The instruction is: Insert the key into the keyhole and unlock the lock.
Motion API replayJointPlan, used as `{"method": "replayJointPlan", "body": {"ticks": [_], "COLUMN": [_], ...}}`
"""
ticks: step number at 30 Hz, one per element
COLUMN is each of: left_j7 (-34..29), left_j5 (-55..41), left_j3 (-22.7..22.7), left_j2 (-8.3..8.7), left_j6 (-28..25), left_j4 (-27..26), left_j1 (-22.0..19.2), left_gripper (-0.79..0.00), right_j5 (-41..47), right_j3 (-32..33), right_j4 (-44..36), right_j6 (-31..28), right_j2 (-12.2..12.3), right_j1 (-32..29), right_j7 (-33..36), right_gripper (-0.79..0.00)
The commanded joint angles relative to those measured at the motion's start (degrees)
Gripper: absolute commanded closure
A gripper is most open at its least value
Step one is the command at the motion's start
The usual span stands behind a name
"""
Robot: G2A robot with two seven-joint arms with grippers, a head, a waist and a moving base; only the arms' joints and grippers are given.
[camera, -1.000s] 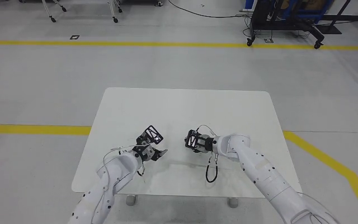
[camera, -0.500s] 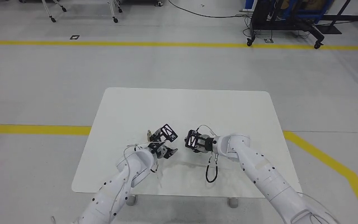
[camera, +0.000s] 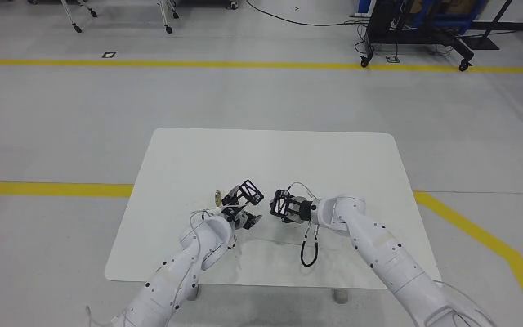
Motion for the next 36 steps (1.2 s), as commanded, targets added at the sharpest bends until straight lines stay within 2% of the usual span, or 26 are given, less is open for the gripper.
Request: {"method": "replayJointPlan", "body": {"ticks": [1,5,8,13,16,28,30,32,33,36], "left_j7": [0.1,0.4,1.4,3.0,2.4,2.8,4.4,2.9,-0.8,-9.6], "left_j5": [-0.2,-1.6,-1.3,-2.9,-8.0,-9.4,-17.9,-33.5,-45.7,-65.8], "left_j3": [-0.1,-0.8,-2.7,-10.7,-15.9,-16.5,-17.6,-19.6,-21.3,-23.0], "left_j2": [-0.06,-0.15,0.25,1.79,2.48,2.47,2.24,2.03,1.96,1.88], "left_j6": [-0.1,-0.2,0.1,-0.5,-1.4,-1.2,-2.5,-7.2,-9.9,-11.9], "left_j4": [0.0,-1.1,-3.7,-11.7,-15.1,-15.3,-13.9,-11.3,-8.6,-3.4], "left_j1": [0.0,0.1,1.1,6.0,9.1,9.6,9.6,8.7,7.3,3.7], "left_gripper": [-0.785,-0.785,-0.785,-0.785,-0.785,-0.785,-0.785,-0.785,-0.785,-0.785], "right_j5": [0.0,0.8,1.8,4.4,7.6,8.4,10.0,15.7,19.6,27.2], "right_j3": [0.0,0.8,3.0,8.2,12.0,12.8,12.9,13.1,13.0,12.5], "right_j4": [0.0,-0.9,-2.2,-5.0,-5.9,-6.2,-6.2,-5.4,-4.4,-1.8], "right_j6": [0.0,1.4,1.6,0.1,1.1,1.5,2.2,1.0,-1.5,-5.2], "right_j2": [0.0,0.2,0.8,2.3,3.0,3.1,3.0,2.8,2.7,2.3], "right_j1": [0.0,-1.0,-2.7,-6.3,-8.9,-9.5,-10.0,-10.5,-10.2,-9.4], "right_j7": [0.0,-1.7,-4.9,-13.6,-17.7,-18.3,-18.7,-18.9,-18.8,-17.5], "right_gripper": [0.000,0.000,0.000,0.000,0.000,0.000,0.000,0.000,0.000,0.000]}}
